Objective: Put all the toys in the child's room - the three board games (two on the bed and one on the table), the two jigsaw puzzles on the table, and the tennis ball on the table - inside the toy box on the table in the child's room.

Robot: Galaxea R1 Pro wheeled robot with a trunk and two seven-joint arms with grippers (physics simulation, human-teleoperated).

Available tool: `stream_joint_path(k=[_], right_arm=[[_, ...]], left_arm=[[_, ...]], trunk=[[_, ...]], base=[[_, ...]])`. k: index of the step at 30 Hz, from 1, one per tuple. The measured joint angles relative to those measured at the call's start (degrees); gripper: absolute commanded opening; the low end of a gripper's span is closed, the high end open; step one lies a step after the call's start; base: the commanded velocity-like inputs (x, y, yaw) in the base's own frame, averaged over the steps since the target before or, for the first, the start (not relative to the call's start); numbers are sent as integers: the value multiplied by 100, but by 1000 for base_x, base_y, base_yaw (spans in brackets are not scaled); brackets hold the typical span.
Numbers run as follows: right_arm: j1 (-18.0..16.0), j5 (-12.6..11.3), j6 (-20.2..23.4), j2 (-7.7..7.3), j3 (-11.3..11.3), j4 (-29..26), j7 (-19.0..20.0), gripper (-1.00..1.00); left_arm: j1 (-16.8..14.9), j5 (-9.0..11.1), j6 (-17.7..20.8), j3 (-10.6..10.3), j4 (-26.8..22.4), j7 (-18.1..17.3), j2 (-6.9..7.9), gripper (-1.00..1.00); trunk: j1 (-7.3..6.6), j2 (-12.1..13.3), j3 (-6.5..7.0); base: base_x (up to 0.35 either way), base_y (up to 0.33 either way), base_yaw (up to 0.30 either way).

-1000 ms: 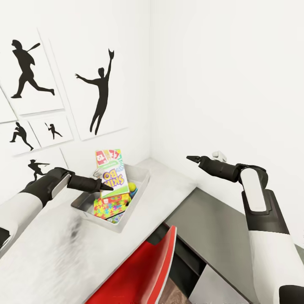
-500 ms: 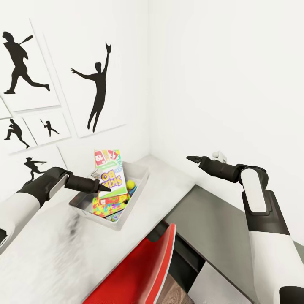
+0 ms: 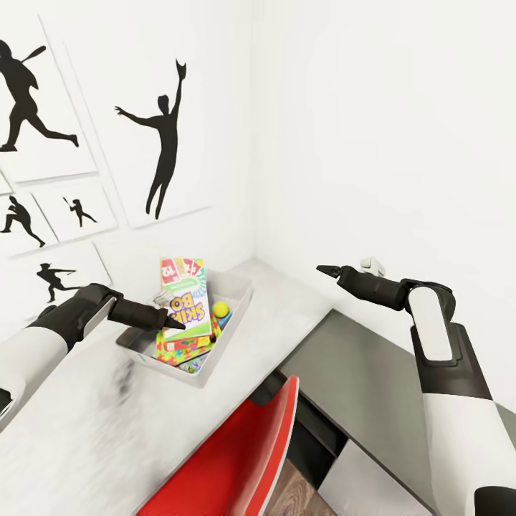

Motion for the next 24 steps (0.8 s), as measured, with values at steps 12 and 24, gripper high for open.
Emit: stream_joint_path(k=[12,24], right_arm=[[1,0,0,0,-3,0,0,100],[3,6,0,0,-3,0,0,100]], left_arm=[[1,-10,-6,-2,8,25,-2,-100],[2,-8,-32,-2,10,28,-1,-100]], trunk=[[0,0,-113],[0,0,-225]], base=[[0,0,0],[0,0,0]])
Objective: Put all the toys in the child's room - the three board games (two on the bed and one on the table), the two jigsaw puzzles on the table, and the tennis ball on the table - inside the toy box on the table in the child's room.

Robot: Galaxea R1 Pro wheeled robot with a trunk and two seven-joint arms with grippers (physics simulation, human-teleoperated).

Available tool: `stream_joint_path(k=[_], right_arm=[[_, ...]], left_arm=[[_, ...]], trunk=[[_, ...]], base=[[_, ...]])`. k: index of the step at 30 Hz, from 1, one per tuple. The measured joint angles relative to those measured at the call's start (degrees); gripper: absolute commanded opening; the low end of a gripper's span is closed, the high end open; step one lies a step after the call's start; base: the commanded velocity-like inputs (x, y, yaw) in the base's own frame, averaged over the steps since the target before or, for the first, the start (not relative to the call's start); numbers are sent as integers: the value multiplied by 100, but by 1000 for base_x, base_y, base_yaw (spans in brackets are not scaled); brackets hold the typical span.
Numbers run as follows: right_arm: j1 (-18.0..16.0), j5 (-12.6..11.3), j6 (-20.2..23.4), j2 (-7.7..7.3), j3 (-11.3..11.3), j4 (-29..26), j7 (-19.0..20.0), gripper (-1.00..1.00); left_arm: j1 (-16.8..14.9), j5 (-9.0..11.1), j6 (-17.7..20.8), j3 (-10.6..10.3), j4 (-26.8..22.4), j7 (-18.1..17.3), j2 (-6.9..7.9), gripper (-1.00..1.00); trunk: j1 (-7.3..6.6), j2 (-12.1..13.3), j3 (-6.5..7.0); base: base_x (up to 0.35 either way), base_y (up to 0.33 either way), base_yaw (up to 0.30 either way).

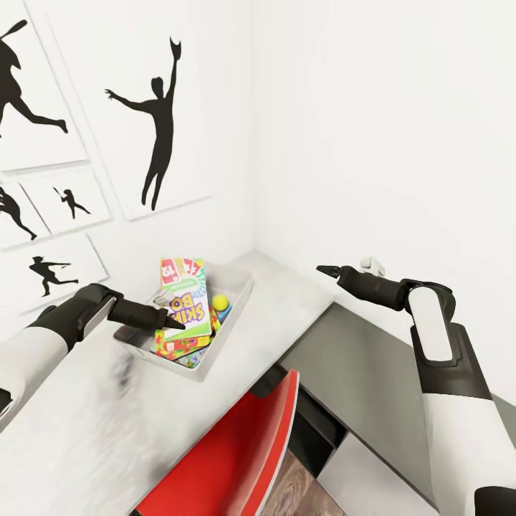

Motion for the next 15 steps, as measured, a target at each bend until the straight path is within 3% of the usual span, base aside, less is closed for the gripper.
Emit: stream_joint_path(k=[15], right_arm=[[29,10,0,0,-8,-8,0,100]], left_arm=[[-3,3,-13,2,0,8,8,-100]], trunk=[[0,-1,-101]], base=[[0,0,0]])
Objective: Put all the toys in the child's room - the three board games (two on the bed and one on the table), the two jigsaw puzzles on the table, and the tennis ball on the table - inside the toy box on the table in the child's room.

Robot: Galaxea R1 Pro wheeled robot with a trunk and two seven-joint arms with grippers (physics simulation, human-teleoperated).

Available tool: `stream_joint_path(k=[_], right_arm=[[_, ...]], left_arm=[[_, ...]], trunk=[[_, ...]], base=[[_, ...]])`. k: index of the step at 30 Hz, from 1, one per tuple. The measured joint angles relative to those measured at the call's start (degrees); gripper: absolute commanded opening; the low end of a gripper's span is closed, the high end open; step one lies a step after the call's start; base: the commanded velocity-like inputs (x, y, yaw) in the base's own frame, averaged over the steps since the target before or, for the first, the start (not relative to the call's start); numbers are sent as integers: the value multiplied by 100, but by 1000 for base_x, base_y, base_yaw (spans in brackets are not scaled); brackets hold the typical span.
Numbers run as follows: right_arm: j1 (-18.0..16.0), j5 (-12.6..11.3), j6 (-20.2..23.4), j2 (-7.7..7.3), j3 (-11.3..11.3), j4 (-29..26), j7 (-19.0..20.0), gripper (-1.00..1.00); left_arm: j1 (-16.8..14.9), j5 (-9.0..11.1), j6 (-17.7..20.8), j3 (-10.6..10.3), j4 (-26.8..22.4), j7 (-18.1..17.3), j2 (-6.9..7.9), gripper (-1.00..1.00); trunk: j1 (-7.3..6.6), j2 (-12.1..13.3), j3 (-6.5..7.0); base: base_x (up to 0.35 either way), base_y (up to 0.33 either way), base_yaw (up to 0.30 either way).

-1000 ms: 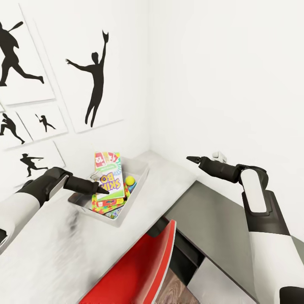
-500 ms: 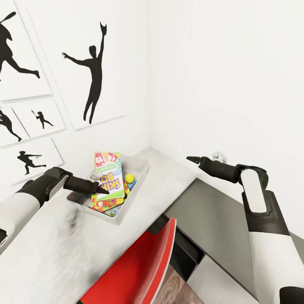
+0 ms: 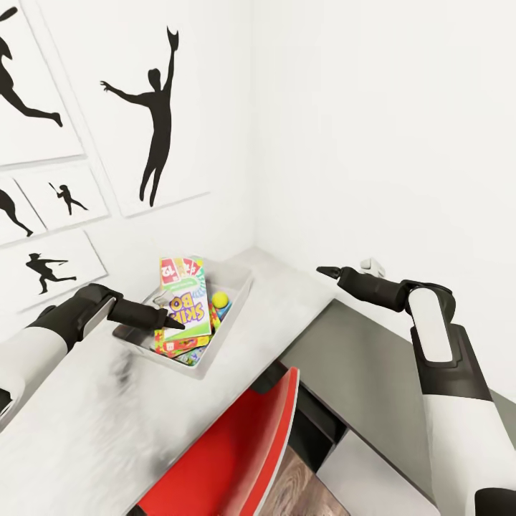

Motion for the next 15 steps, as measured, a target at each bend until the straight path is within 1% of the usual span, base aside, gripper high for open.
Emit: stream_joint_path(k=[7,9,12,14,15], right_arm=[[7,0,0,0,-1,-1,2,100],[49,11,0,12,-4,1,8,100],[50,11,0,17,-5,1,8,100],[45,13,0,33,-9,0,8,100],[44,12,0,22,-12,-1,8,100]], left_arm=[[1,1,-3,0,0,7,-1,-100],[-6,34,-69,74,-66,-58,65,-100],[-5,28,-165,180,-163,-156,162,-100],[-3,8,-187,217,-95,-216,230,-100],[-2,38,-180,224,-63,-191,197,-100]], trunk=[[0,0,-2],[0,0,-1],[0,0,-1],[0,0,-2],[0,0,-2]], base=[[0,0,0],[0,0,0],[0,0,0],[0,0,0],[0,0,0]])
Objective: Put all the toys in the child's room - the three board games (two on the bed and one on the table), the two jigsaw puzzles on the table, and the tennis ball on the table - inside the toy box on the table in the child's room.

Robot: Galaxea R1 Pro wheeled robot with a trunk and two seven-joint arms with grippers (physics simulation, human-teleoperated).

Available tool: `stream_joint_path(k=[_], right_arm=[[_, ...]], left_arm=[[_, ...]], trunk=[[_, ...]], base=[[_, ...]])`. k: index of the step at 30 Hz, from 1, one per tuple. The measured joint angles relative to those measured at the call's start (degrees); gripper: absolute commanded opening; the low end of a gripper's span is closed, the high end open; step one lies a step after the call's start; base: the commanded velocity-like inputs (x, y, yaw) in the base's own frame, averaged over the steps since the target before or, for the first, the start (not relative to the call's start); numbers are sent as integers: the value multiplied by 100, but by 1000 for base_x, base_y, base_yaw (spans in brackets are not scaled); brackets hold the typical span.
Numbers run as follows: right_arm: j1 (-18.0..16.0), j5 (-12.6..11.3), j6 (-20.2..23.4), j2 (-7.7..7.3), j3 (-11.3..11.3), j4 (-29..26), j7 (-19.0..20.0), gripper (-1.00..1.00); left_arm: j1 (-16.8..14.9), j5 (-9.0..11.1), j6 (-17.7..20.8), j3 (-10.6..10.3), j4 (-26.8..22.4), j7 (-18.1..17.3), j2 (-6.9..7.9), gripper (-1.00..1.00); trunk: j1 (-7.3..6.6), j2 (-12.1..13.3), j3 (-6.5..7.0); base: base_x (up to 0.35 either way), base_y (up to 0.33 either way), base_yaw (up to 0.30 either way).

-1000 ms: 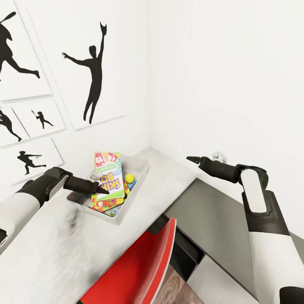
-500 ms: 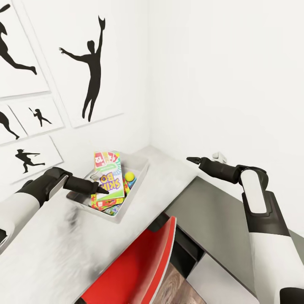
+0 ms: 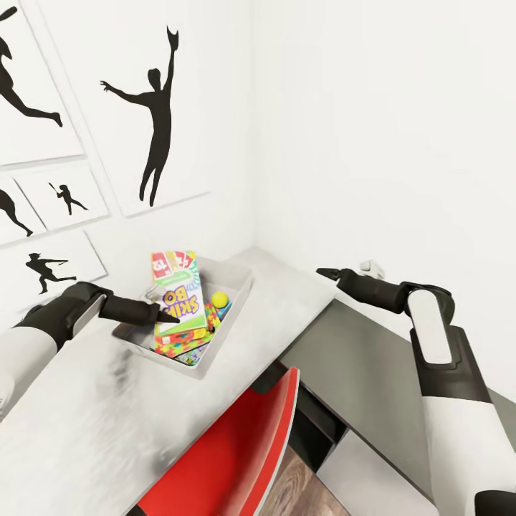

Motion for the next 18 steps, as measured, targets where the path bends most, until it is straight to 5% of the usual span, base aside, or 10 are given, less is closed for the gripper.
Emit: stream_joint_path(k=[18], right_arm=[[-3,-4,0,-39,-6,8,6,100]], left_arm=[[-1,-32,20,157,124,208,-100,-100]], trunk=[[0,0,0]], base=[[0,0,0]])
